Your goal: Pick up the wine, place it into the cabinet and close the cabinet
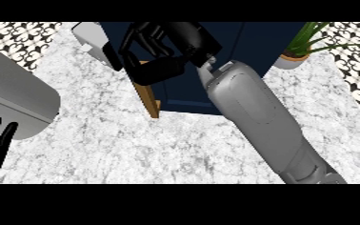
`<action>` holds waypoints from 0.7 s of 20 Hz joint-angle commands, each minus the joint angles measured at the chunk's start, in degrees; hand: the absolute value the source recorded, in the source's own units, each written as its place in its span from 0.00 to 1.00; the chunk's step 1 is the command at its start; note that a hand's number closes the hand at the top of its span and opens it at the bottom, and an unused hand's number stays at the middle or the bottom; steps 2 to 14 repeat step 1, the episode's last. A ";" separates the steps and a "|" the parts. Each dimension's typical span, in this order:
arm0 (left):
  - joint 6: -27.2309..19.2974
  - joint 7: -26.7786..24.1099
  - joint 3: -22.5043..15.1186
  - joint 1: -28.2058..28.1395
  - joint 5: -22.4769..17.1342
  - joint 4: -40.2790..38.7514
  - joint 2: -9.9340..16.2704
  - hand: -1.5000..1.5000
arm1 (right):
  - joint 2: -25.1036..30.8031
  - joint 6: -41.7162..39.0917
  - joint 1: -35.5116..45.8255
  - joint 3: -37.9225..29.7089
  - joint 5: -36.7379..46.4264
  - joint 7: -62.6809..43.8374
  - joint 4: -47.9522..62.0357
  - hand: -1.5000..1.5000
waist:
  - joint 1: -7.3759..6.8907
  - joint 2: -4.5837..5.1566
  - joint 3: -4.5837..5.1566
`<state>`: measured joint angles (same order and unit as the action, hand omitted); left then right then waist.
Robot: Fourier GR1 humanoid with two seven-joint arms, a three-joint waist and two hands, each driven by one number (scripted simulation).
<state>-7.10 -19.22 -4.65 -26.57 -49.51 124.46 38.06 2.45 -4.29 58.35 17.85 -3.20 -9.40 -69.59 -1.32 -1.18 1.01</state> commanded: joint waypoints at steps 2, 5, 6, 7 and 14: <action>-2.77 0.98 -2.29 4.06 1.53 -1.16 -1.53 0.00 | 5.00 3.89 3.02 -6.27 2.72 -0.52 8.06 1.00 | 1.37 2.17 -0.97; -2.77 0.98 -2.29 4.06 1.53 -1.16 -1.53 0.00 | 5.00 3.89 3.02 -6.27 2.72 -0.52 8.06 1.00 | 1.37 2.17 -0.97; -2.77 0.98 -2.29 4.06 1.53 -1.16 -1.53 0.00 | 5.00 3.89 3.02 -6.27 2.72 -0.52 8.06 1.00 | 1.37 2.17 -0.97; -2.77 0.98 -2.29 4.06 1.53 -1.16 -1.53 0.00 | 5.00 3.89 3.02 -6.27 2.72 -0.52 8.06 1.00 | 1.37 2.17 -0.97; -2.77 0.98 -2.29 4.06 1.53 -1.16 -1.53 0.00 | 5.00 3.89 3.02 -6.27 2.72 -0.52 8.06 1.00 | 1.37 2.17 -0.97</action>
